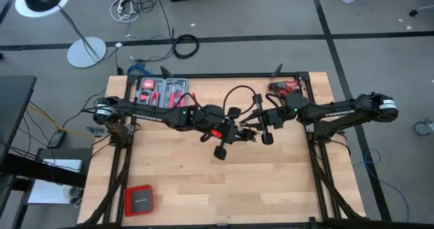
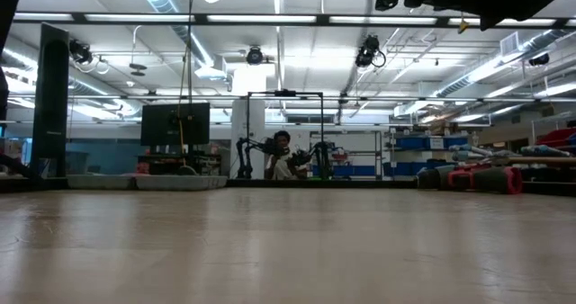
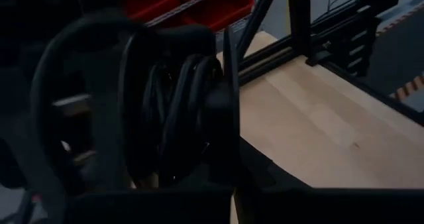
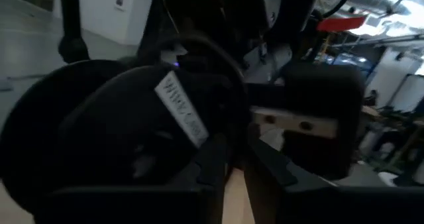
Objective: Coil cords
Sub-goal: Coil the black wire on the spool
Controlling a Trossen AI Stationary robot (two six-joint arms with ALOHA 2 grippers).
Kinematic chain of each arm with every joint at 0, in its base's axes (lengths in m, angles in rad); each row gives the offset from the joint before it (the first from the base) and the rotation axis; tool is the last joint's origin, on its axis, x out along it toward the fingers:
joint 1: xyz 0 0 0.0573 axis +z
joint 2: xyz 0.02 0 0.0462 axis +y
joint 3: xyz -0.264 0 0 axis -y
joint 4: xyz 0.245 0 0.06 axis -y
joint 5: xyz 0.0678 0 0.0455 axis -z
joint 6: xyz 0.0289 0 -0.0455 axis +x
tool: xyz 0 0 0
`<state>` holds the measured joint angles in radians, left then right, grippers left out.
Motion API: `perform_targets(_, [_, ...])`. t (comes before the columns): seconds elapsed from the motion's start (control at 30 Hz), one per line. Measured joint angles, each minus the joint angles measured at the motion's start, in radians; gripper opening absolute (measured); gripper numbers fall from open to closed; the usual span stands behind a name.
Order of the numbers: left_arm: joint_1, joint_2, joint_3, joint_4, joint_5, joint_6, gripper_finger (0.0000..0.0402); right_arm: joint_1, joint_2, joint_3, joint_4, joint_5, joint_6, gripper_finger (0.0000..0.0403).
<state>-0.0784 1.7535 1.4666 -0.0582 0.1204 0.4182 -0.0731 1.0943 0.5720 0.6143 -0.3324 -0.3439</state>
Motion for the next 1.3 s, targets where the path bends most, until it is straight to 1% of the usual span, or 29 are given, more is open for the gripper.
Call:
perform_targets(0.2, [-0.001, 0.0, 0.0, 0.047, -0.02, 0.074, 0.0, 0.0, 0.0, 0.0, -0.045, -0.028, 0.033, 0.0061])
perform_targets(0.4, [-0.001, 0.0, 0.0, 0.096, -0.023, 0.08, 0.0, -0.008, 0.0, -0.001, -0.078, -0.037, 0.029, 0.0059])
perform_targets(0.6, [-0.004, 0.0, 0.001, 0.097, -0.025, 0.077, 0.0, -0.026, 0.0, -0.002, -0.09, -0.048, 0.025, 0.0058])
perform_targets(0.7, [-0.005, 0.0, 0.001, 0.066, -0.024, 0.067, 0.0, -0.042, -0.009, -0.002, -0.095, -0.088, 0.027, 0.0056])
perform_targets(0.8, [-0.006, 0.0, 0.001, 0.009, -0.026, 0.037, 0.0, -0.059, -0.036, -0.002, -0.148, -0.092, 0.039, 0.0056])
perform_targets(0.93, [-0.008, 0.0, 0.001, -0.081, -0.102, -0.016, 0.0, -0.062, -0.048, -0.002, -0.248, -0.108, 0.074, 0.0056])
perform_targets(0.97, [-0.01, 0.0, 0.001, -0.109, -0.127, -0.035, 0.0, -0.062, -0.048, -0.002, -0.267, -0.119, 0.094, 0.0056])
perform_targets(1.07, [-0.01, 0.0, 0.001, -0.166, -0.139, -0.085, 0.0, -0.056, -0.049, -0.002, -0.337, -0.114, 0.159, 0.0054])
perform_targets(1.3, [-0.009, 0.003, 0.001, -0.242, -0.152, -0.215, 0.0, -0.029, -0.049, -0.002, -0.4, -0.049, 0.368, 0.0054])
